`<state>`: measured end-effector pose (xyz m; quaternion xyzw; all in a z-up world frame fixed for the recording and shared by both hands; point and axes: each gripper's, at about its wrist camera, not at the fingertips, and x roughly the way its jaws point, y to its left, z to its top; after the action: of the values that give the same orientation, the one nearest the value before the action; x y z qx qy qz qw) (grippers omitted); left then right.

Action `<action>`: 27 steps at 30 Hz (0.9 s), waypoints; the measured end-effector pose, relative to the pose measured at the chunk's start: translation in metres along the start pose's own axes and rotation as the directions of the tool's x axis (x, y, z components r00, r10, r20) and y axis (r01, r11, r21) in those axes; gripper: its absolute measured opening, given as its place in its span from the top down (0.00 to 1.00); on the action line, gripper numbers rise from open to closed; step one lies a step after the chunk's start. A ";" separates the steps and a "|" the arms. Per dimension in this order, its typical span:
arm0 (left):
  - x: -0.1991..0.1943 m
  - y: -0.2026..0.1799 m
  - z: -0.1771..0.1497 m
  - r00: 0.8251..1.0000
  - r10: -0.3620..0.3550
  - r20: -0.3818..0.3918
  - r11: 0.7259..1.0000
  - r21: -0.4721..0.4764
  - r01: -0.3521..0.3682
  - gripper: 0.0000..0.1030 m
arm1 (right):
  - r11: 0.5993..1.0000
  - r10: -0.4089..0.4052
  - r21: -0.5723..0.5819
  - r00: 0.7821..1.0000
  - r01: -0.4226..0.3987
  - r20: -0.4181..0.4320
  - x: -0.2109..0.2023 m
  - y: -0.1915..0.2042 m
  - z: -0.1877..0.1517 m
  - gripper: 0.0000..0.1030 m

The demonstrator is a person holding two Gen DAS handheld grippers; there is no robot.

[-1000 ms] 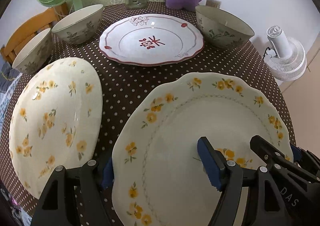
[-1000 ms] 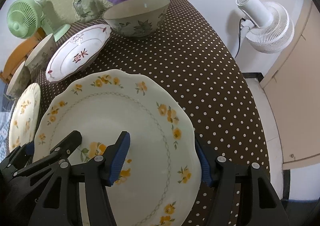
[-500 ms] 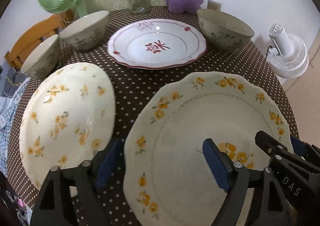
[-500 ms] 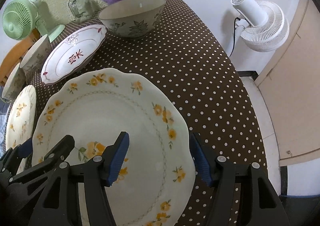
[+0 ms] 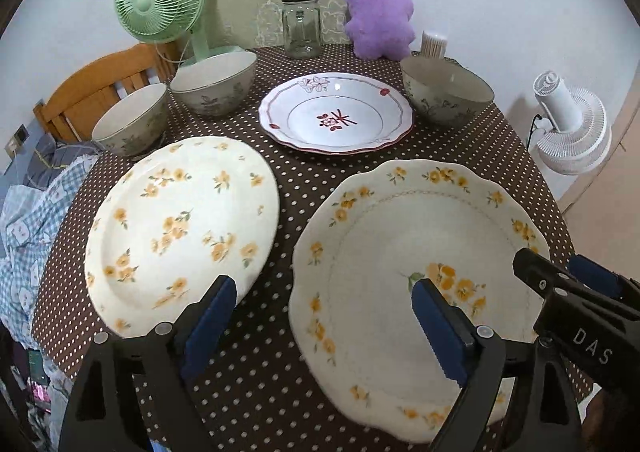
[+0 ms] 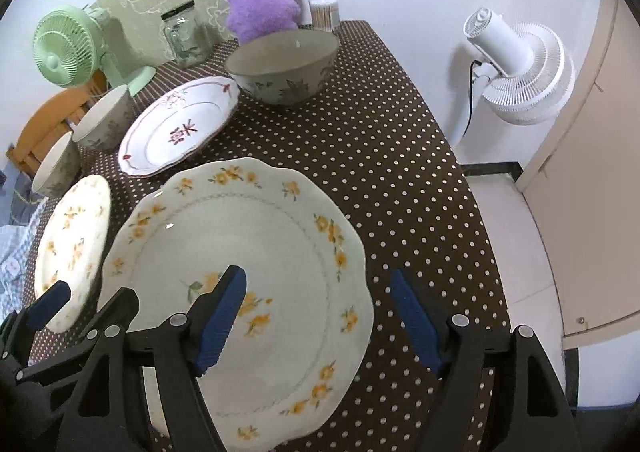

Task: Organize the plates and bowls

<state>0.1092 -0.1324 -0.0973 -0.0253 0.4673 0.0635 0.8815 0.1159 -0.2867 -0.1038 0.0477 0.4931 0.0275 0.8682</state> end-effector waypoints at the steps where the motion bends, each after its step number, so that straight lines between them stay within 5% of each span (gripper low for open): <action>1: -0.002 0.003 -0.001 1.000 -0.004 0.003 1.000 -0.001 0.004 0.12 | 1.000 -0.003 -0.003 1.000 0.003 0.005 -0.003 0.002 -0.001 0.24; 27: -0.017 0.146 0.031 0.987 -0.132 0.093 0.987 0.104 0.122 0.12 | 0.993 -0.102 0.065 0.986 0.094 0.131 -0.038 0.152 -0.008 0.24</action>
<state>0.1052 0.0134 -0.0636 -0.0086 0.4227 -0.0147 0.9061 0.0896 -0.1388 -0.0582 0.0505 0.4361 -0.0329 0.8979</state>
